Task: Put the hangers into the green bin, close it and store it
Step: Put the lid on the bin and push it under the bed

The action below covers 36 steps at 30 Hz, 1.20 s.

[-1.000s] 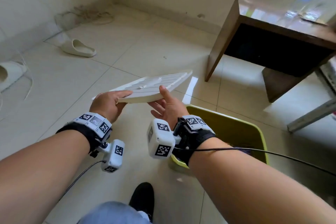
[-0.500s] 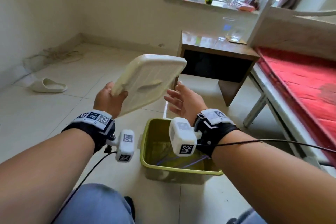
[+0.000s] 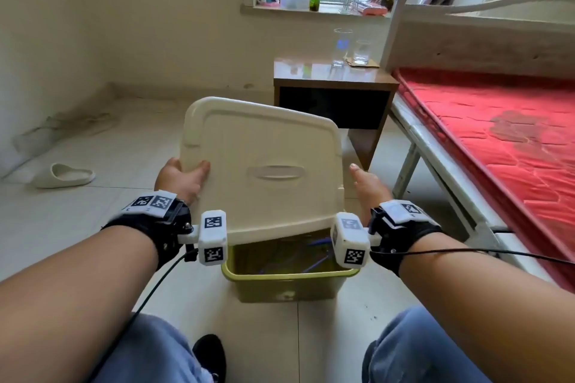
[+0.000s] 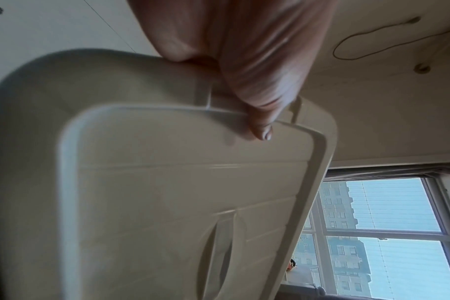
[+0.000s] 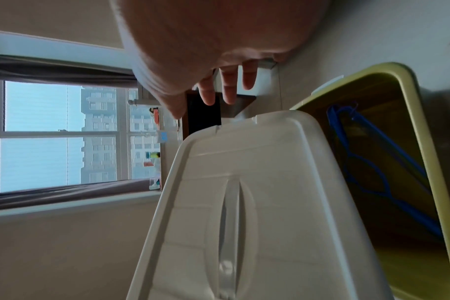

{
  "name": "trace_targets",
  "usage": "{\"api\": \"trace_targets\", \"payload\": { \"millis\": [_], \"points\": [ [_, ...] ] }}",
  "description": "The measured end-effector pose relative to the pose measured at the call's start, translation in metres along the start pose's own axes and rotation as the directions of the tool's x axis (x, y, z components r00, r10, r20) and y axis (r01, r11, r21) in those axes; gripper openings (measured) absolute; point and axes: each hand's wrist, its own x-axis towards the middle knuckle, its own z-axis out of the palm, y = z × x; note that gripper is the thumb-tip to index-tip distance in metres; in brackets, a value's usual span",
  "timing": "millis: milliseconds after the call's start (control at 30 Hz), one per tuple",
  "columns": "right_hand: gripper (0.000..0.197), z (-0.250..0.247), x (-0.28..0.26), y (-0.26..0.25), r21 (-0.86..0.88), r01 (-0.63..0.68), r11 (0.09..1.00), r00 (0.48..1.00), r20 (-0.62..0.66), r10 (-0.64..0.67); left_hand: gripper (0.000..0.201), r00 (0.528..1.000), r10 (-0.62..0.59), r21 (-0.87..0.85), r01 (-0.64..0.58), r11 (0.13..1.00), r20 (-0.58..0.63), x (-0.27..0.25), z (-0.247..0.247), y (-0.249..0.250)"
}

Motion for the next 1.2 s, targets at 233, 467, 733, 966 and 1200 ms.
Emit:
{"api": "trace_targets", "payload": {
  "millis": [233,467,733,966,1200],
  "points": [
    [0.05,-0.029,0.002,0.016,-0.163,-0.076,0.984,0.997,-0.015,0.075,0.057,0.999,-0.038,-0.011,0.038,0.999,0.003,-0.012,-0.002,0.011],
    [0.082,-0.036,0.013,0.038,-0.137,-0.097,0.986,0.993,-0.086,0.086,0.06,0.993,-0.101,-0.025,0.102,0.994,0.061,-0.017,-0.008,0.015],
    [0.045,-0.056,0.028,0.044,-0.214,-0.08,0.974,0.996,-0.063,0.068,0.061,0.988,-0.157,0.016,0.157,0.987,0.01,-0.003,0.001,0.006],
    [0.048,-0.062,0.06,0.037,-0.084,0.016,0.996,0.98,-0.198,-0.033,0.053,0.976,-0.216,0.034,0.216,0.976,0.026,0.027,0.017,-0.001],
    [0.048,-0.049,0.096,0.033,-0.01,0.063,0.998,0.972,-0.228,-0.063,0.046,0.933,-0.287,0.019,0.29,0.957,0.219,0.069,0.041,-0.02]
  ]
}}
